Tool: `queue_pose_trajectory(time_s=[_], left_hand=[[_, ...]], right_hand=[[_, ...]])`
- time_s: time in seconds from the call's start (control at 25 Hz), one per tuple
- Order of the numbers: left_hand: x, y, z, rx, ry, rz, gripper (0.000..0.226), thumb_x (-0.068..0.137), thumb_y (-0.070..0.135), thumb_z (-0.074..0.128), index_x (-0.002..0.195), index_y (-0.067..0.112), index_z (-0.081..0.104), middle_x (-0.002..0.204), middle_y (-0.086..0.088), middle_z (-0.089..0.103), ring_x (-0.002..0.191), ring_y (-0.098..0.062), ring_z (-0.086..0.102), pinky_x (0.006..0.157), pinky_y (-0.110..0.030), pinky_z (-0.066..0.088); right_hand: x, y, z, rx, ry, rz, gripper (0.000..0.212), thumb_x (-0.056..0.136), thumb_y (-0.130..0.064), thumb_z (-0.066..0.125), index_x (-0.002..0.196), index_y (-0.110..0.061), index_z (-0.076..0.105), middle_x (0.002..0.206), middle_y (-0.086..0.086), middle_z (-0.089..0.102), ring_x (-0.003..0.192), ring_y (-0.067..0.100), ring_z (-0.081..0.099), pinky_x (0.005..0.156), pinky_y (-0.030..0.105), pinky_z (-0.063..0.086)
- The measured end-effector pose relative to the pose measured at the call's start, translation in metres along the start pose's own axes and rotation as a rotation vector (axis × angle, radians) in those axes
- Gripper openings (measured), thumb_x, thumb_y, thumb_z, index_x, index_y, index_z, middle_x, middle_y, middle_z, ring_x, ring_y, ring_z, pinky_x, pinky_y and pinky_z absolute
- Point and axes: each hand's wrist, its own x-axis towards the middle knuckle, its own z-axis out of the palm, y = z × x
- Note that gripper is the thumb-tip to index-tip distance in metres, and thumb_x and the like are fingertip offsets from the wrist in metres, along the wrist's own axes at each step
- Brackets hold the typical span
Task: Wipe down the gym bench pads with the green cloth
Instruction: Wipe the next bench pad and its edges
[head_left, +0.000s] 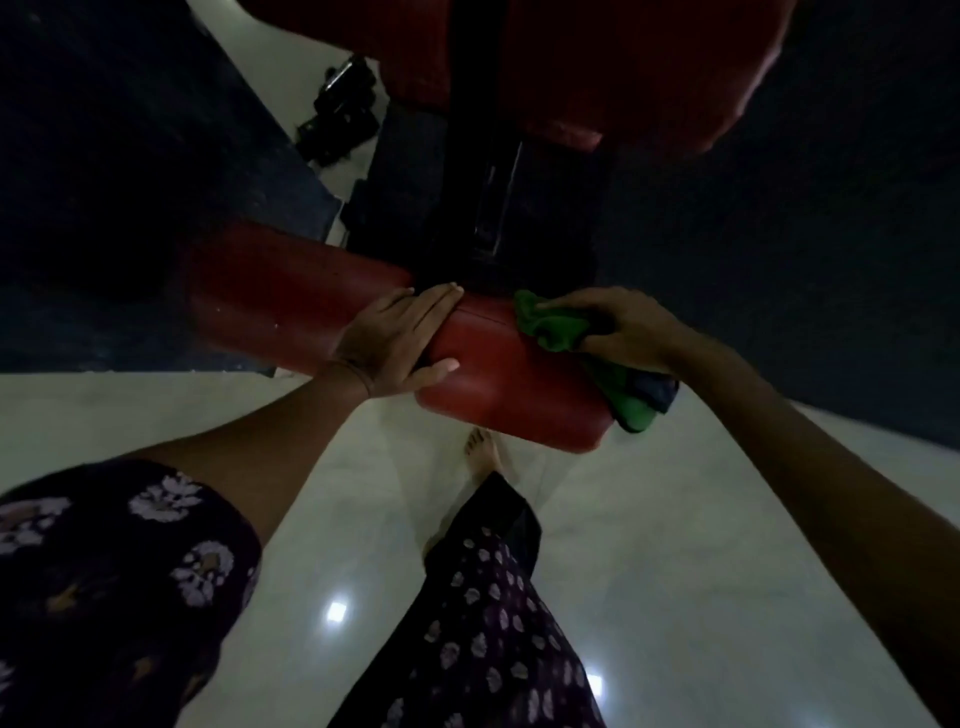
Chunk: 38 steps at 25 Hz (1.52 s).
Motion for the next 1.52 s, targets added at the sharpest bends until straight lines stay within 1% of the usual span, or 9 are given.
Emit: queue_pose_trajectory(time_s=[0.12, 0.36, 0.52, 0.64, 0.8, 1.0, 1.12, 1.32, 1.52], left_hand=[[0.0, 0.001, -0.001, 0.041, 0.007, -0.007, 0.069, 0.095, 0.051, 0.03, 0.131, -0.004, 0.048, 0.131, -0.02, 0.054, 0.101, -0.03, 0.062, 0.093, -0.04, 0.043], [0.004, 0.007, -0.003, 0.043, -0.106, -0.053, 0.066, 0.098, 0.05, 0.025, 0.133, -0.004, 0.041, 0.129, -0.023, 0.054, 0.108, -0.035, 0.057, 0.095, -0.046, 0.043], [0.004, 0.012, -0.01, 0.032, -0.132, -0.2, 0.063, 0.097, 0.049, 0.031, 0.133, -0.001, 0.044, 0.126, -0.023, 0.054, 0.116, -0.033, 0.049, 0.107, -0.044, 0.029], [0.01, 0.066, -0.006, -0.049, 0.074, -0.689, 0.056, 0.093, 0.036, 0.044, 0.134, -0.003, 0.042, 0.134, -0.021, 0.049, 0.124, -0.033, 0.045, 0.112, -0.042, 0.023], [0.053, 0.177, 0.024, -0.413, 0.539, -1.716, 0.071, 0.092, 0.046, 0.037, 0.147, 0.004, 0.022, 0.154, -0.016, 0.02, 0.14, -0.029, 0.022, 0.116, -0.043, 0.018], [0.113, 0.185, 0.04, -0.568, 0.932, -2.09, 0.066, 0.094, 0.046, 0.028, 0.151, 0.015, 0.014, 0.158, -0.008, 0.013, 0.143, -0.024, 0.019, 0.114, -0.048, 0.023], [0.116, 0.182, 0.044, -0.469, 0.903, -2.148, 0.068, 0.092, 0.052, 0.03, 0.151, 0.02, 0.014, 0.158, -0.004, 0.014, 0.142, -0.024, 0.023, 0.112, -0.05, 0.028], [0.121, 0.183, 0.041, -0.435, 0.798, -2.196, 0.074, 0.089, 0.06, 0.031, 0.151, 0.025, 0.011, 0.158, -0.001, 0.014, 0.138, -0.025, 0.031, 0.105, -0.055, 0.035], [0.122, 0.183, 0.04, -0.441, 0.804, -2.182, 0.078, 0.086, 0.065, 0.025, 0.151, 0.025, 0.012, 0.157, -0.001, 0.014, 0.138, -0.024, 0.03, 0.106, -0.051, 0.035]], right_hand=[[-0.007, 0.017, -0.01, 0.226, -0.092, 0.041, 0.046, 0.086, -0.018, 0.065, 0.126, -0.038, 0.053, 0.13, -0.003, 0.056, 0.117, 0.016, 0.052, 0.104, 0.041, 0.042], [0.046, -0.016, 0.005, 0.062, -0.05, -0.168, 0.05, 0.088, -0.02, 0.061, 0.135, -0.031, 0.048, 0.137, -0.003, 0.051, 0.124, 0.017, 0.047, 0.106, 0.037, 0.038], [0.033, 0.017, 0.002, 0.07, -0.159, -0.337, 0.052, 0.084, -0.02, 0.061, 0.134, -0.025, 0.05, 0.136, 0.001, 0.051, 0.122, 0.019, 0.049, 0.104, 0.042, 0.039], [0.015, 0.055, -0.012, 0.152, -0.213, -0.396, 0.051, 0.078, -0.027, 0.061, 0.126, -0.041, 0.05, 0.131, -0.006, 0.053, 0.119, 0.015, 0.052, 0.102, 0.041, 0.042], [0.03, 0.046, -0.013, 0.159, -0.229, -0.433, 0.05, 0.084, -0.01, 0.064, 0.13, -0.027, 0.052, 0.129, -0.003, 0.052, 0.117, 0.014, 0.051, 0.102, 0.04, 0.041], [0.078, -0.012, -0.002, 0.23, -0.336, -0.445, 0.049, 0.091, -0.016, 0.06, 0.137, -0.023, 0.046, 0.137, 0.003, 0.049, 0.124, 0.015, 0.047, 0.106, 0.029, 0.037], [0.073, 0.005, -0.011, 0.244, -0.399, -0.394, 0.048, 0.091, -0.014, 0.06, 0.137, -0.019, 0.046, 0.135, 0.005, 0.052, 0.121, 0.015, 0.05, 0.104, 0.029, 0.042], [0.031, 0.062, -0.032, 0.359, -0.446, -0.225, 0.048, 0.091, -0.005, 0.058, 0.134, -0.021, 0.043, 0.124, 0.001, 0.055, 0.102, -0.005, 0.057, 0.083, 0.006, 0.045], [0.082, -0.001, -0.005, 0.353, -0.371, -0.252, 0.042, 0.094, -0.016, 0.056, 0.135, -0.013, 0.048, 0.117, -0.002, 0.058, 0.106, 0.01, 0.057, 0.092, 0.021, 0.047]])
